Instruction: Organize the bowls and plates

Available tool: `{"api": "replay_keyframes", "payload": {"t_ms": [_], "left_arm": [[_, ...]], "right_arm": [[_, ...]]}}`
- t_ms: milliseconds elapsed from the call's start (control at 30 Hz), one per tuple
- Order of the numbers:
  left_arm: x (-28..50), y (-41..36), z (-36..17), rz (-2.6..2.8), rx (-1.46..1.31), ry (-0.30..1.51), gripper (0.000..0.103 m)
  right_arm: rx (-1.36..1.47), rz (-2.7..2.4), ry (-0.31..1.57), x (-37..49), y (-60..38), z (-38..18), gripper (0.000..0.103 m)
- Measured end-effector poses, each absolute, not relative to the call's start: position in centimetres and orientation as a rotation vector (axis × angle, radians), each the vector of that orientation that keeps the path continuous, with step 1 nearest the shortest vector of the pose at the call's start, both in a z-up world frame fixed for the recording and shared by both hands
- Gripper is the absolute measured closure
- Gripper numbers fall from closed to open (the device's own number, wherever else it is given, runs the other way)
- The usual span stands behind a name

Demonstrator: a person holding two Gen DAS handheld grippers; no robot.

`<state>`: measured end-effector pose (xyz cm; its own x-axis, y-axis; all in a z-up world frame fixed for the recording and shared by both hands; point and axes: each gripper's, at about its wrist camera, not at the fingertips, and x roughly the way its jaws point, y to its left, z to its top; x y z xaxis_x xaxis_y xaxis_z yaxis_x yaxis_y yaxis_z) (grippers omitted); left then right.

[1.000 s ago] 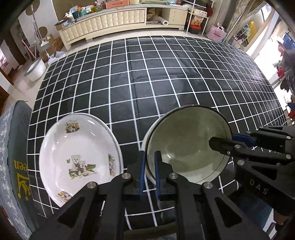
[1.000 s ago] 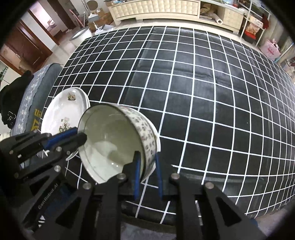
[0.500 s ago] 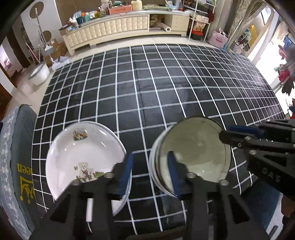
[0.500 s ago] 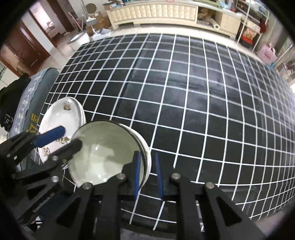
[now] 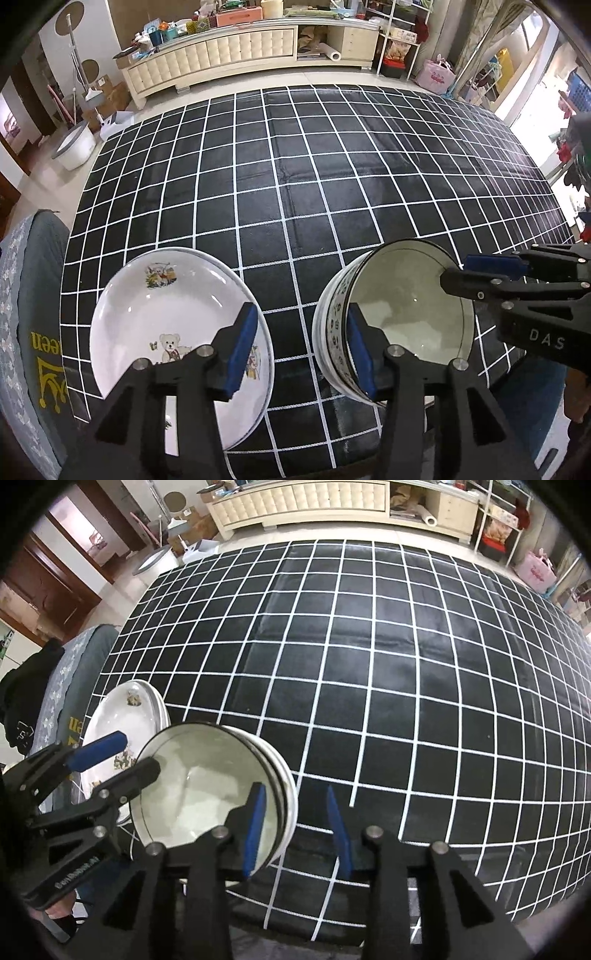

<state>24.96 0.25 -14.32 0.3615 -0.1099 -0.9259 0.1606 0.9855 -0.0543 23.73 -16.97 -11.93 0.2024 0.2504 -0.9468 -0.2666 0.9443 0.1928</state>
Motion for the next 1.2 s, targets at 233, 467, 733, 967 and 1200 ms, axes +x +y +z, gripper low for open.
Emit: {"api": "replay_keyframes", "payload": {"t_ms": [233,467,733,967,1200], "left_arm": [[24.3,1.3,-12.8,-0.183,0.002,1.170,0.053],[23.2,1.4,-12.5,-0.187,0.014,1.181,0.052],[23.0,0.6,-14.2,-0.210,0.025,1.233,0.052],[23.6,0.3,-15.8,-0.230,0.012,1.277,0.052],[23.9,-0.1,-16.7,-0.243,0.000,1.309,0.052]], "right_arm": [[-0.006,0.367,1.300,22.9,-17.1,-10.8,0.056],[0.015,0.368,1.305,22.1,-16.8,-11.0,0.053],[0.096,0.346,1.337,22.1,-17.8,-12.4,0.052],[0.140,0.342,1.389,22.5,-18.3,-14.3,0.052],[0.153,0.347,1.410,22.8,-18.4,-15.0,0.052]]}}
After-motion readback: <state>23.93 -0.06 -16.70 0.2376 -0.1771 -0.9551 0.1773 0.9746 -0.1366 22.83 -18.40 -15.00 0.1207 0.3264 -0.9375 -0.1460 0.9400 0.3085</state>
